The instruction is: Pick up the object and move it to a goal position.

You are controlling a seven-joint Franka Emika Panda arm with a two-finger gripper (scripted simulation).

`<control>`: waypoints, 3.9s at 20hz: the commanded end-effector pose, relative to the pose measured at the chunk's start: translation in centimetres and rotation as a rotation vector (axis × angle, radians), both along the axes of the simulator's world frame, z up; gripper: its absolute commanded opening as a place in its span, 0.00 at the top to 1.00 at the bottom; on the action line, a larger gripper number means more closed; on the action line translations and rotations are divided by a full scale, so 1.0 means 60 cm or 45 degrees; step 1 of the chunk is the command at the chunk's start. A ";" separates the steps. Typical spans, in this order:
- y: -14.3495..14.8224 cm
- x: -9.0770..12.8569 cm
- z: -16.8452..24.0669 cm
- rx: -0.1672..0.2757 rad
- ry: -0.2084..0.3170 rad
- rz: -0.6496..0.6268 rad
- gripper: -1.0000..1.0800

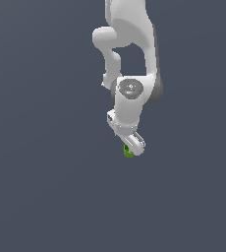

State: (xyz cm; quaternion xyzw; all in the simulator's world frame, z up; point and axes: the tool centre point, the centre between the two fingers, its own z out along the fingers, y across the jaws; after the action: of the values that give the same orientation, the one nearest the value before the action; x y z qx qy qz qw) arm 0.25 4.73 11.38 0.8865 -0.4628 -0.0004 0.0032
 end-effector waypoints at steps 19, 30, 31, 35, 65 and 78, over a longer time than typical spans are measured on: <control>0.050 -0.006 -0.034 0.006 -0.006 -0.471 0.04; 0.052 -0.007 -0.051 0.006 -0.006 -0.486 0.04; 0.052 -0.007 -0.058 0.006 -0.006 -0.487 0.04; 0.051 -0.008 -0.093 0.006 -0.006 -0.490 0.04; -0.010 0.017 -0.042 0.006 -0.007 -0.491 1.00; -0.162 0.077 0.146 0.005 -0.007 -0.492 1.00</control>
State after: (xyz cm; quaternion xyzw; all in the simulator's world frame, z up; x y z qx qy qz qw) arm 4.42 -3.88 18.70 0.7810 -0.6245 0.0001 0.0001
